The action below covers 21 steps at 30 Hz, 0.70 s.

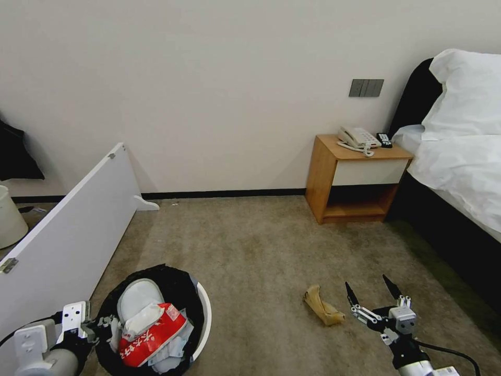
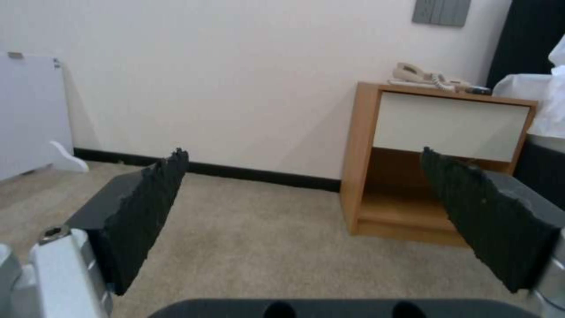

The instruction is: Pick up the trash bin, then pick up the garbage from the floor and place it into the trash bin.

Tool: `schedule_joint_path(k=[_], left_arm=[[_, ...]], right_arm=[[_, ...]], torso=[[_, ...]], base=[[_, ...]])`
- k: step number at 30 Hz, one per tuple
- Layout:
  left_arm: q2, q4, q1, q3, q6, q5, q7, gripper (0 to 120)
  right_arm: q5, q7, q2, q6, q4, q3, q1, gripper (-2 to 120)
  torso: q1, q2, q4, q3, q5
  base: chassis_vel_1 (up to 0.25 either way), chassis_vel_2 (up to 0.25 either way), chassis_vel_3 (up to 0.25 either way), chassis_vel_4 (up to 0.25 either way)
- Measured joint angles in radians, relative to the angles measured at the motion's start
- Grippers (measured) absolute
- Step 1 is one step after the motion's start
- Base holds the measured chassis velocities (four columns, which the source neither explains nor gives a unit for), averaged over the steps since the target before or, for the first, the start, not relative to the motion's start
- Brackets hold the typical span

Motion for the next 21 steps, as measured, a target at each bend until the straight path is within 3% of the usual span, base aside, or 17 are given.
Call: schedule_joint_path(k=[21], left_arm=[[0.004, -0.004, -0.001, -0.002, 0.001, -0.002, 0.003, 1]], right_arm=[[0.007, -0.009, -0.005, -0.002, -0.001, 0.0, 0.003, 100]], torso=[[0.0, 0.0, -0.0001, 0.0, 0.0]], base=[[-0.072, 0.064, 0.064, -0.069]])
